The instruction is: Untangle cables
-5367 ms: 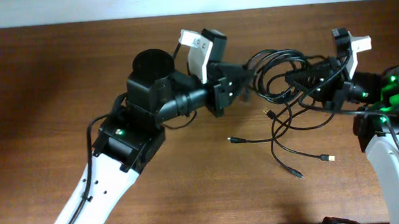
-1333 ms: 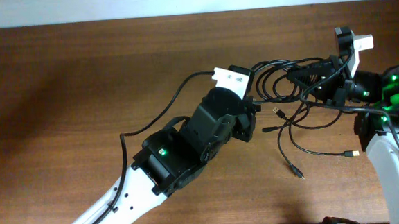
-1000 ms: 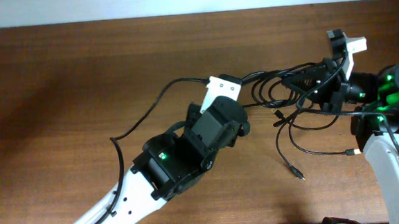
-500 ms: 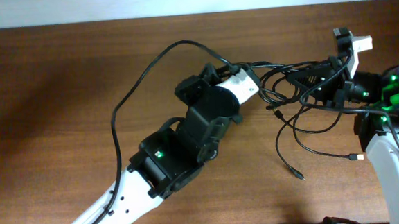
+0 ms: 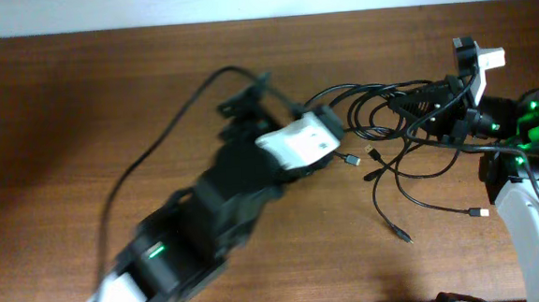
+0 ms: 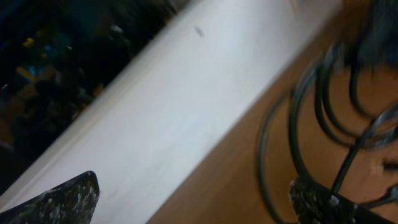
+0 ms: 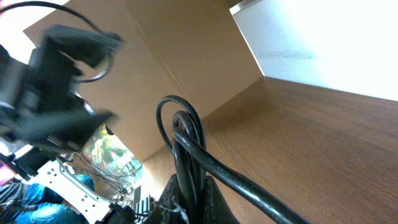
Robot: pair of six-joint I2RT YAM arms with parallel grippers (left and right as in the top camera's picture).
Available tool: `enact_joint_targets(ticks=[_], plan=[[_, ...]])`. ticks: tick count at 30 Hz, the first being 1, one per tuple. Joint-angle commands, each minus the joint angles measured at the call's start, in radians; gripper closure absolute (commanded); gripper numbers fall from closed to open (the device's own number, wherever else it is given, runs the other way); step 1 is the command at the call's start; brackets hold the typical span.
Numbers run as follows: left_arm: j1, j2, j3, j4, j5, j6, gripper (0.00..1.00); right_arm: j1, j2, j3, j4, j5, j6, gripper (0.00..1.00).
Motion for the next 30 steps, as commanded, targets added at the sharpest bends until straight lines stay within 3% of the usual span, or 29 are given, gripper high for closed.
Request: enact_joint_targets(ticks=[1, 5, 10, 13, 19, 25, 30], plan=[[-0.004, -0.162, 0.005, -0.078, 0.116, -0.122, 0.01, 0.004, 0.001, 0.0, 0.003, 0.005, 0.003, 0.96], [-0.004, -0.162, 0.005, -0.167, 0.375, -0.168, 0.0, 0.005, 0.002, 0.0, 0.003, 0.012, 0.003, 0.96], [-0.004, 0.098, 0.005, -0.082, 0.533, -0.174, 0.01, 0.005, 0.001, 0.0, 0.003, 0.008, 0.004, 0.96], [-0.003, 0.21, 0.005, -0.029, 0.56, -0.132, 0.01, 0.005, 0.001, 0.0, 0.003, 0.008, 0.003, 0.96], [-0.003, 0.267, 0.005, -0.027, 0.538, -0.079, 0.01, 0.004, 0.001, 0.0, 0.003, 0.005, 0.003, 0.96], [-0.003, 0.27, 0.005, -0.113, 0.481, -0.08, 0.31, 0.005, 0.001, 0.0, 0.003, 0.005, 0.004, 0.96], [-0.003, 0.298, 0.005, -0.121, 0.511, -0.08, 0.29, 0.005, 0.001, 0.0, 0.003, 0.005, 0.003, 0.96]])
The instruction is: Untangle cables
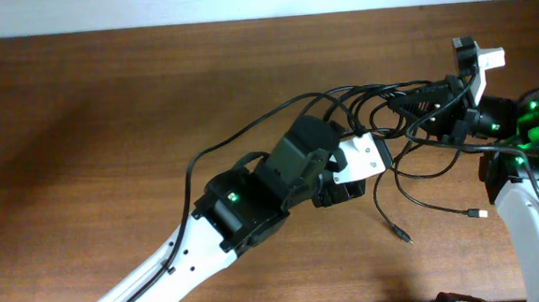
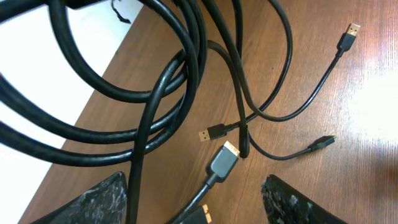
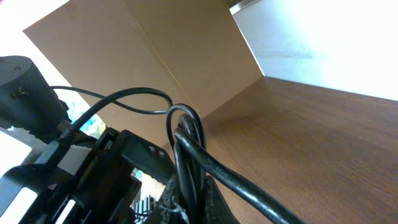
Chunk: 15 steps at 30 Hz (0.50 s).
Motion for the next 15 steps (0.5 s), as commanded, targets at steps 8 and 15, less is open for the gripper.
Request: enact_joint_targets(ticks=[8, 15], plan=[[-0.002, 0.064, 0.002, 0.101, -0.024, 0.001, 0.47, 0.005, 0.001, 0.0, 0.003, 0.005, 0.003, 0.96], [-0.002, 0.031, 0.002, 0.103, -0.023, -0.011, 1.0, 0.005, 0.001, 0.0, 0.003, 0.005, 0.003, 0.96]])
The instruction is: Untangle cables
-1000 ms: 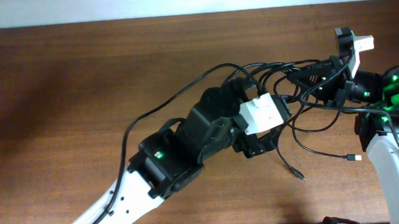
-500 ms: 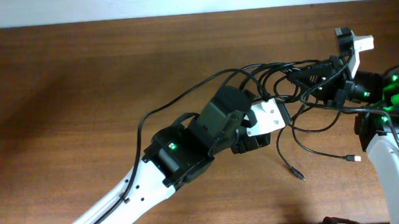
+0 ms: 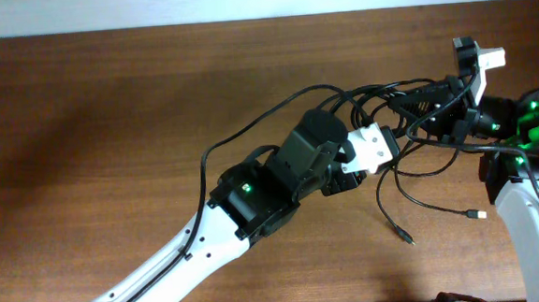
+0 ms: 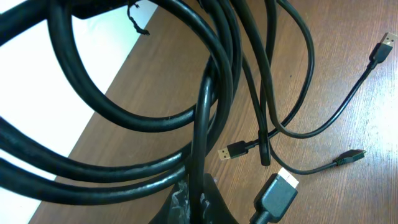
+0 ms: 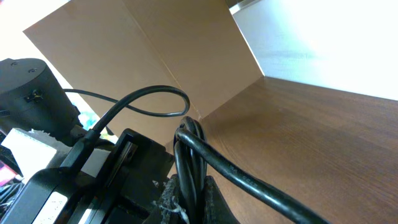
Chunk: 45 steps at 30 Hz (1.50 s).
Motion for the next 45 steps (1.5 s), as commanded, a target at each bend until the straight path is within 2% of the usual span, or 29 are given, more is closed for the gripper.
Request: enact_joint_targets(ticks=[1, 6, 8, 11, 14, 17, 20, 21, 24, 25, 26, 28, 29, 35, 39, 41, 42, 45], plan=[[-0.003, -0.056, 0.003, 0.016, 0.011, -0.03, 1.0, 0.005, 0.001, 0.0, 0.003, 0.005, 0.003, 0.96], [-0.003, -0.264, 0.003, 0.046, -0.021, -0.043, 1.0, 0.005, 0.001, 0.0, 0.003, 0.005, 0.003, 0.96], [-0.002, -0.296, 0.003, 0.056, -0.116, -0.13, 1.0, 0.005, 0.001, 0.0, 0.003, 0.005, 0.003, 0.96], [0.003, -0.295, 0.003, 0.122, -0.132, -0.275, 1.0, 0.005, 0.001, 0.0, 0.003, 0.005, 0.003, 0.96], [0.003, -0.296, 0.003, 0.141, -0.381, -0.529, 1.0, 0.005, 0.001, 0.0, 0.003, 0.005, 0.003, 0.96], [0.003, -0.296, 0.003, 0.152, -0.485, -0.684, 1.0, 0.005, 0.001, 0.0, 0.003, 0.004, 0.003, 0.96], [0.003, -0.298, 0.003, 0.154, -0.592, -0.894, 1.0, 0.005, 0.001, 0.0, 0.003, 0.004, 0.003, 0.96], [0.003, -0.298, 0.003, 0.153, -0.597, -0.901, 1.0, 0.004, 0.001, 0.0, 0.003, 0.004, 0.003, 0.96], [0.003, -0.298, 0.003, 0.103, -0.658, -0.899, 1.0, 0.004, 0.001, 0.0, 0.003, 0.004, 0.003, 0.96], [0.003, -0.298, 0.003, 0.048, -0.715, -0.899, 0.76, 0.004, 0.001, 0.0, 0.003, 0.004, 0.003, 0.96], [0.003, -0.298, 0.003, 0.011, -0.749, -0.899, 0.6, 0.005, 0.001, 0.0, 0.003, 0.005, 0.003, 0.96], [0.003, -0.298, 0.003, -0.03, -0.749, -0.883, 0.06, 0.004, 0.001, 0.0, 0.003, 0.005, 0.003, 0.96], [0.003, -0.298, 0.003, -0.038, -0.748, -0.865, 0.0, 0.005, 0.001, 0.0, 0.003, 0.005, 0.003, 0.96], [0.003, -0.298, 0.003, -0.109, -0.749, -0.647, 0.01, 0.004, 0.001, 0.0, 0.003, 0.005, 0.004, 0.96], [0.003, -0.309, 0.003, -0.177, -0.709, -0.461, 0.01, 0.004, 0.001, 0.0, 0.003, 0.005, 0.004, 0.96], [0.003, -0.322, 0.003, -0.272, -0.687, -0.356, 0.01, 0.004, 0.001, 0.0, 0.003, 0.005, 0.003, 0.96], [0.003, -0.326, 0.003, -0.376, -0.687, -0.32, 0.01, 0.004, 0.001, 0.0, 0.003, 0.005, 0.003, 0.96], [0.003, -0.326, 0.003, -0.589, -0.673, -0.319, 0.01, 0.004, 0.001, 0.0, 0.003, 0.006, 0.003, 0.96]])
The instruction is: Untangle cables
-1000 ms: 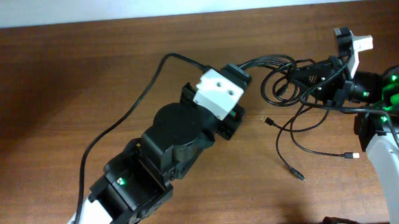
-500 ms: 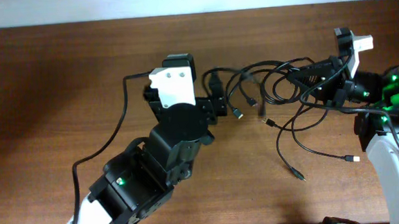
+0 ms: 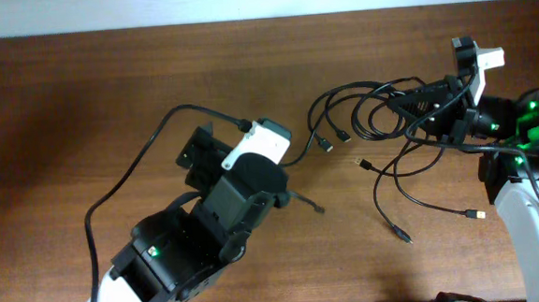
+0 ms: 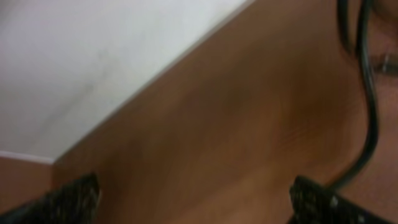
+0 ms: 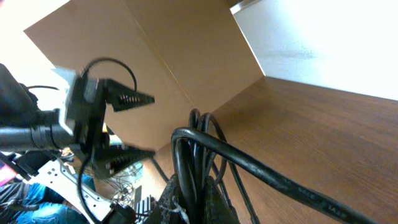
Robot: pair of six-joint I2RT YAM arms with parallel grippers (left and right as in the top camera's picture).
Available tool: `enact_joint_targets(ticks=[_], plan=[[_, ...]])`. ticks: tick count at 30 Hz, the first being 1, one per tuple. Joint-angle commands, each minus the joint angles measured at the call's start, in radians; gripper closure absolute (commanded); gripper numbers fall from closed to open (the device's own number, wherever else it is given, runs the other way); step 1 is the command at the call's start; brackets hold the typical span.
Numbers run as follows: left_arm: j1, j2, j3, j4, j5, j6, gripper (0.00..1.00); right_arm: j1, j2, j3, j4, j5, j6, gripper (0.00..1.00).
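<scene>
The tangle of black cables (image 3: 389,116) lies at the table's right, part of it raised. My right gripper (image 3: 433,111) is shut on several thick strands, which run up between its fingers (image 5: 214,193) in the right wrist view. Loose plug ends (image 3: 326,147) trail left and toward the front (image 3: 405,239). My left gripper (image 3: 196,152) is at centre-left, well apart from the tangle. In the blurred left wrist view its fingertips (image 4: 78,196) stand wide apart, so it is open with only bare table between them. One thin cable (image 4: 370,106) runs down that view's right edge.
The wooden table (image 3: 79,97) meets a white wall at the back. A black lead (image 3: 121,183) loops from the left arm over the table's left half. A short dark plug end (image 3: 314,207) lies by the left arm's front.
My left gripper was shut on a thick strand in the tangle; now it is open and well left of it. The plug ends lie a little farther left. The right gripper has not moved.
At first my left gripper was open, left of the tangle, in a blurred view. Then it was open over the strands, then shut on a thick one. Now it is open again, back at centre-left. The right gripper stayed shut on the bundle throughout.
</scene>
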Motion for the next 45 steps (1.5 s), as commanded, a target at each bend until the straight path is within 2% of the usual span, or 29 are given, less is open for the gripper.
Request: enact_joint_targets(ticks=[1, 3, 6, 8, 10, 11, 13, 15, 17, 20, 23, 27, 28, 30, 34, 35, 40, 45], plan=[[0.003, -0.014, -0.002, -0.137, 0.053, 0.044, 0.01, 0.002, 0.001, 0.0, 0.003, 0.002, 0.004, 0.96], [0.003, -0.014, -0.001, -0.197, 0.161, 0.073, 0.01, 0.002, 0.001, 0.0, 0.003, 0.002, 0.004, 0.96], [0.003, -0.014, -0.001, -0.214, 0.45, 0.233, 0.01, 0.002, 0.001, 0.0, 0.003, 0.002, 0.008, 0.96], [0.003, -0.014, -0.001, -0.235, 0.54, 0.292, 0.01, 0.003, 0.001, 0.0, 0.003, 0.002, 0.011, 0.96], [0.003, -0.014, -0.001, -0.287, 0.521, 0.294, 0.01, 0.003, 0.001, 0.0, 0.003, 0.002, 0.011, 0.96], [0.003, -0.014, -0.001, -0.312, 0.472, 0.273, 0.01, 0.002, 0.001, 0.0, 0.003, 0.002, 0.011, 0.96], [0.003, -0.014, -0.001, -0.334, 0.192, 0.062, 0.01, 0.003, 0.001, 0.0, 0.003, 0.002, 0.011, 0.96], [0.003, -0.014, -0.001, -0.321, 0.092, -0.005, 0.01, 0.003, 0.001, 0.0, 0.003, 0.002, 0.011, 0.96], [0.003, -0.014, -0.001, -0.237, 0.033, -0.064, 0.01, 0.003, 0.001, 0.0, 0.003, 0.002, 0.011, 0.96], [0.003, -0.014, -0.001, 0.025, 0.208, -0.058, 0.01, 0.003, 0.001, 0.0, 0.003, 0.002, 0.011, 0.96], [0.003, -0.002, -0.002, 0.262, 0.678, 0.074, 0.01, 0.003, 0.001, 0.0, 0.003, 0.002, 0.011, 0.96], [0.003, 0.007, -0.002, 0.338, 0.928, 0.056, 0.03, 0.003, 0.001, 0.0, 0.003, 0.003, 0.011, 0.96], [0.003, 0.007, -0.002, 0.352, 0.956, 0.029, 0.03, 0.003, 0.001, 0.0, 0.003, 0.005, 0.011, 0.96], [0.003, 0.01, -0.002, 0.423, 0.962, -0.174, 0.01, 0.003, 0.001, 0.0, 0.003, 0.006, 0.019, 0.96], [0.003, 0.063, -0.002, 0.531, 1.023, -0.383, 0.01, 0.003, 0.001, 0.0, 0.011, 0.008, 0.065, 0.96], [0.003, 0.087, -0.002, 0.532, 1.023, -0.407, 0.01, 0.003, 0.0, 0.0, 0.031, 0.008, 0.09, 0.96], [0.033, 0.137, -0.002, 0.618, 1.025, -0.489, 0.01, 0.002, 0.0, 0.0, 0.348, 0.017, 0.371, 0.96], [0.103, 0.137, -0.002, 0.609, 1.073, -0.531, 0.01, 0.002, 0.0, 0.0, 0.349, 0.037, 0.406, 0.96]])
